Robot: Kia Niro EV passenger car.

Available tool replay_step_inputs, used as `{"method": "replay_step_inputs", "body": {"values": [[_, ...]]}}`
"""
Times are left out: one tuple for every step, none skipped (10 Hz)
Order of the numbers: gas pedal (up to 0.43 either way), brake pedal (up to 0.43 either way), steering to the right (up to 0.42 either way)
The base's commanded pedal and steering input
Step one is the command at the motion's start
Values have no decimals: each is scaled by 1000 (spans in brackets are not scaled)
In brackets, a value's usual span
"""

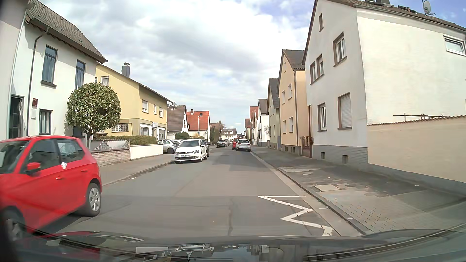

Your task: Follow the waypoints while adhering to traffic rules and regulations

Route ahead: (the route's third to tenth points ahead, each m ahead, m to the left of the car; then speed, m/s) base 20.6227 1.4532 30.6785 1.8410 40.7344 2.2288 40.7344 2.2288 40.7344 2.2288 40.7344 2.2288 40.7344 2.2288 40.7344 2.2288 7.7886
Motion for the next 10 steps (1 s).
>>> {"method": "replay_step_inputs", "body": {"values": [[110,0,-28],[110,0,-24],[110,0,-24],[110,0,-23],[110,0,-22],[110,0,-16],[110,0,-11],[110,0,-14],[110,0,-15],[98,0,-15]]}}
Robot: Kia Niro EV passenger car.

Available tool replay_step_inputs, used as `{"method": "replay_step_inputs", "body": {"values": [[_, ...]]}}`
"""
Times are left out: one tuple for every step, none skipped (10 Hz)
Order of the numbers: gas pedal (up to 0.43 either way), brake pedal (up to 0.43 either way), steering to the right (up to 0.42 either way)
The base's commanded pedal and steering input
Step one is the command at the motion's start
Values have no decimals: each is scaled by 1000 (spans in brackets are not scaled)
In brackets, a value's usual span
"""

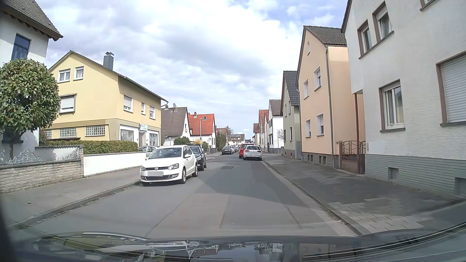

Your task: Follow the waypoints while adhering to traffic rules and regulations

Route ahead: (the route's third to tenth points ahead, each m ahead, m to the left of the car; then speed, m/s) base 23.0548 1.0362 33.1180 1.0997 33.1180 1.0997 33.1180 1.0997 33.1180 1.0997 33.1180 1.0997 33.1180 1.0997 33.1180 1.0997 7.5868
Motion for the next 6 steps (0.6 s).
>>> {"method": "replay_step_inputs", "body": {"values": [[98,0,-15],[98,0,-13],[98,0,-15],[87,0,-17],[79,0,-16],[47,0,-16]]}}
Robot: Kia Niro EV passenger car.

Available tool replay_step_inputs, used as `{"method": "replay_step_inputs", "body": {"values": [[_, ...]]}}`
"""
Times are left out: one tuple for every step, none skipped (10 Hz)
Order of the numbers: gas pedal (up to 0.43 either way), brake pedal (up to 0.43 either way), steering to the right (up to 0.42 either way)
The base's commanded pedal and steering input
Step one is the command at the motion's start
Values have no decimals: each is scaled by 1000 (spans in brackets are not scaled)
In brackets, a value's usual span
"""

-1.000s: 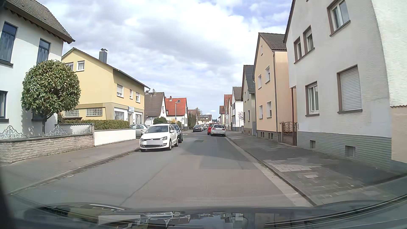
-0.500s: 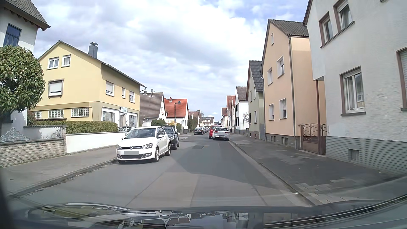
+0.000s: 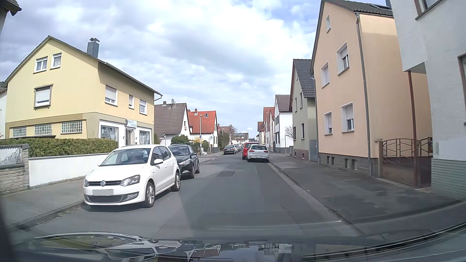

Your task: Follow the waypoints while adhering to traffic rules and regulations

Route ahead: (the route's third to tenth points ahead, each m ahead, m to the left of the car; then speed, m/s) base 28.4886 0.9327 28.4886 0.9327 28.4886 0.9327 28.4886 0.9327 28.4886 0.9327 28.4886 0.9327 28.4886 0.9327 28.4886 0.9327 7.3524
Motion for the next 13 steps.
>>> {"method": "replay_step_inputs", "body": {"values": [[47,0,-16],[47,0,-16],[47,0,-16],[47,0,-20],[47,0,-27],[47,0,-30],[47,0,-33],[47,0,-33],[47,0,-35],[47,0,-39],[47,0,-41],[47,0,-44],[47,0,-44]]}}
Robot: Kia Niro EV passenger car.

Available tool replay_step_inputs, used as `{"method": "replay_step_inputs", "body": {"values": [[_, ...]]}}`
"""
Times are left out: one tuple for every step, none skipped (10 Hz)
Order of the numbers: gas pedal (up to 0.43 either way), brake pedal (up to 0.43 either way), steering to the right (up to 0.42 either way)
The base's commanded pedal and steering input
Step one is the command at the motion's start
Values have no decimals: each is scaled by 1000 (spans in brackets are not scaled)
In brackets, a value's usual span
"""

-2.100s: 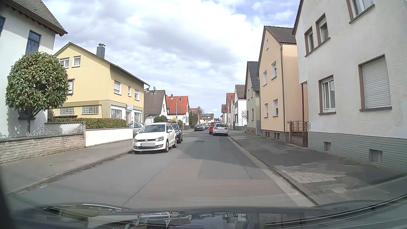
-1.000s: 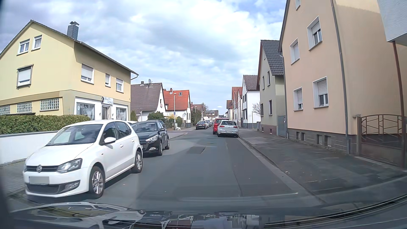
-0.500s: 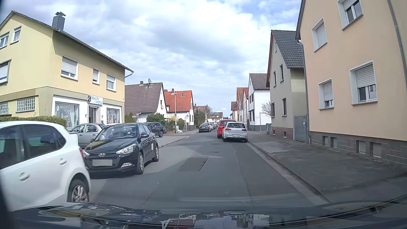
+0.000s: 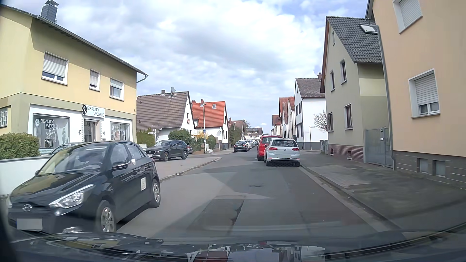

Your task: Follow the waypoints while adhering to traffic rules and regulations

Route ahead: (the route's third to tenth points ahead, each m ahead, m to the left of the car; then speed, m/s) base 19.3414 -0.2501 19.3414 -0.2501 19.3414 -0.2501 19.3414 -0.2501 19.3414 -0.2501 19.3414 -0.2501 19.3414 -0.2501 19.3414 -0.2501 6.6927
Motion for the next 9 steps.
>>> {"method": "replay_step_inputs", "body": {"values": [[47,0,-43],[39,0,-43],[39,0,-43],[39,0,-43],[39,0,-44],[39,0,-45],[20,0,-46],[0,0,-46],[0,0,-45]]}}
